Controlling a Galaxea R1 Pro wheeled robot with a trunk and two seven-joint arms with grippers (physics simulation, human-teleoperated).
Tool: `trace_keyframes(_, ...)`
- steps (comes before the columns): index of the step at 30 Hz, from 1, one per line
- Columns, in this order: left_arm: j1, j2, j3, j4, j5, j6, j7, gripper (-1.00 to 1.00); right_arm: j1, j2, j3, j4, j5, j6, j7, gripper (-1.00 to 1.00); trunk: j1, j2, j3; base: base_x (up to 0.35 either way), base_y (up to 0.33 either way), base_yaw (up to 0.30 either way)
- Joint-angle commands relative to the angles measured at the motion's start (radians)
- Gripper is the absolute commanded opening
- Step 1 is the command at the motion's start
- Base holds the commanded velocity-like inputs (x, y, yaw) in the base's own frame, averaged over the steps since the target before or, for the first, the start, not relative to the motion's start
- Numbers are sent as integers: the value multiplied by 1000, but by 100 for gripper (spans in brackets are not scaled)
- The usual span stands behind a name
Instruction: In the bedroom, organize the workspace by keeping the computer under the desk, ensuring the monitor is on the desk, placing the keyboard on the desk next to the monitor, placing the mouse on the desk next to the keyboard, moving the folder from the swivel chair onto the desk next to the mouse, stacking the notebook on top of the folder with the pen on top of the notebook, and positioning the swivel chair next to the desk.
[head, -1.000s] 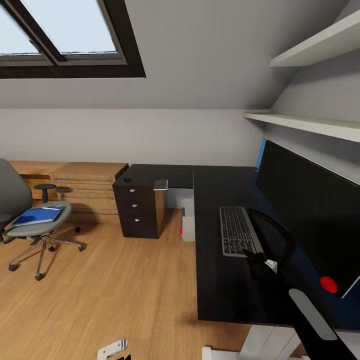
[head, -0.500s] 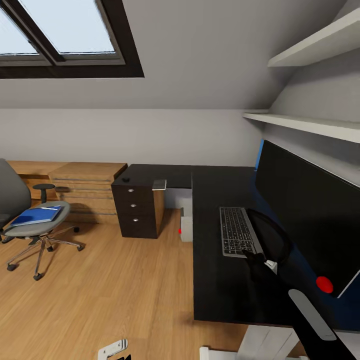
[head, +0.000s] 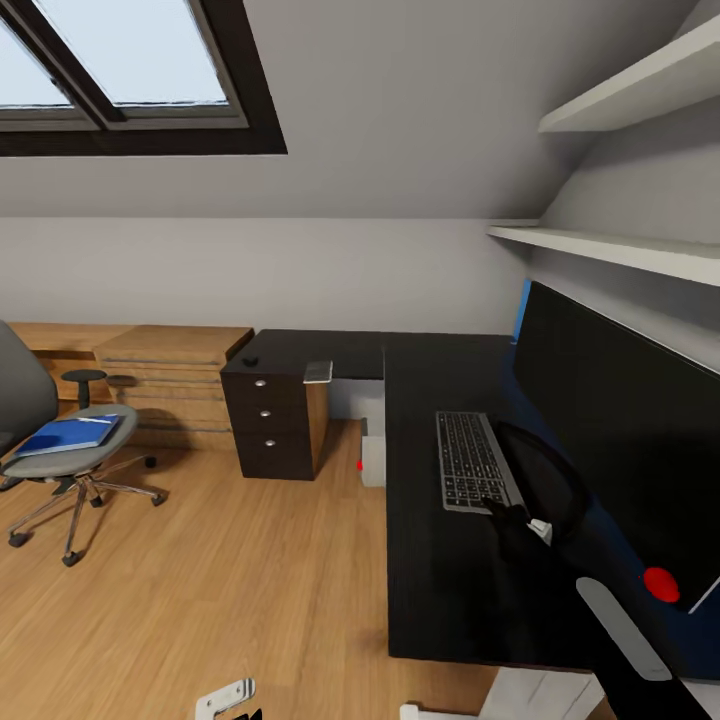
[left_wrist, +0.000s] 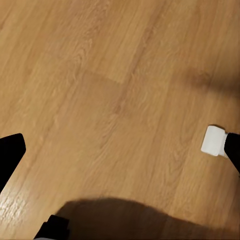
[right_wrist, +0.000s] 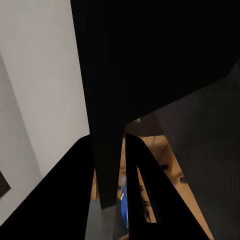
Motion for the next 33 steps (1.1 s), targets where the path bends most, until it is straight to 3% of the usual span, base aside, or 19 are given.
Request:
trace_keyframes(1,0,0,-2,-2,10,3,8,100,-1,-1,2,0,-6,1,5,-100,1,-1,-1,294,0,0)
trace_keyframes(10,0,1,1,-2,10,4,8,100,-1,-1,3,4,4,-9,3,-100,1,-1,-1,133,0,0)
trace_keyframes(23,0,-1,1,-12,11,4,12,100,-1,-1,7,8,9,-8,-10,-100,1,-1,-1,-49,-65,0)
trace_keyframes(33,0,-1,4,-66,14,6,12,100,-1,-1,7,10,9,-8,-18,-100,4,-8,-4,0,0,0)
